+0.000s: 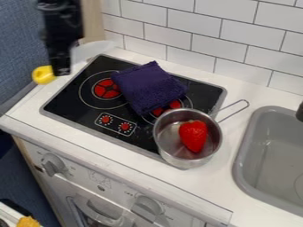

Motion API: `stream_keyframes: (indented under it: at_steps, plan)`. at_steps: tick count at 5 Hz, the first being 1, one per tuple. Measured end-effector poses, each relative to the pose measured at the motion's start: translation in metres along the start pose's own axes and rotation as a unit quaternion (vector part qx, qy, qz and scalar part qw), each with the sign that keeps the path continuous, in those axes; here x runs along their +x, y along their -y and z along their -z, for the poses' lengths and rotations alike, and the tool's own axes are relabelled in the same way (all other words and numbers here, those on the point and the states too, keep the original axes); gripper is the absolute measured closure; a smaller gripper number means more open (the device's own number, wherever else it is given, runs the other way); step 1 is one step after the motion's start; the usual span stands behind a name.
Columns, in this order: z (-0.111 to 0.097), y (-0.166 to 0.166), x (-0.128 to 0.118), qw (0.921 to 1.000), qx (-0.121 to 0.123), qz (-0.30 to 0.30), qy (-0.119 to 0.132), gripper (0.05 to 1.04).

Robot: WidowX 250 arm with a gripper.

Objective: Placed the yellow knife to the upper side of the left burner

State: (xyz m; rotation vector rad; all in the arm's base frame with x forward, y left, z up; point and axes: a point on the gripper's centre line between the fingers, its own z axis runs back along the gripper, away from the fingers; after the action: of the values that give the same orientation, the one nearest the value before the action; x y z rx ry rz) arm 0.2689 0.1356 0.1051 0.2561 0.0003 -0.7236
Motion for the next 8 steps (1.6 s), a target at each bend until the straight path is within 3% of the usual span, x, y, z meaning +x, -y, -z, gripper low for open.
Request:
stream_keyframes:
  at_steps: [1, 2, 3, 4, 5, 6, 7, 8]
  plan:
    - [0.010, -0.002, 0.036, 0.9999, 0.008, -0.011, 0.000, 0.773]
    - [0.021, 0.004, 0.068, 0.9997, 0.005, 0.021, -0.015, 0.775]
    - [0.035, 0.001, 0.093, 0.9999, 0.003, 0.008, -0.008, 0.783]
    - [0.039, -0.005, 0.108, 0.9998, 0.013, -0.011, -0.012, 0.783]
    - [0.043, -0.007, 0.113, 0.9996, 0.021, -0.017, -0.001, 0.783]
    - [0.061, -0.007, 0.115, 0.9993, 0.020, -0.025, -0.017, 0.783]
    - [0.065, -0.007, 0.120, 0.9975, 0.011, -0.066, 0.021, 0.720]
    - [0.069, -0.006, 0.115, 0.9967, -0.034, -0.054, 0.049, 0.420]
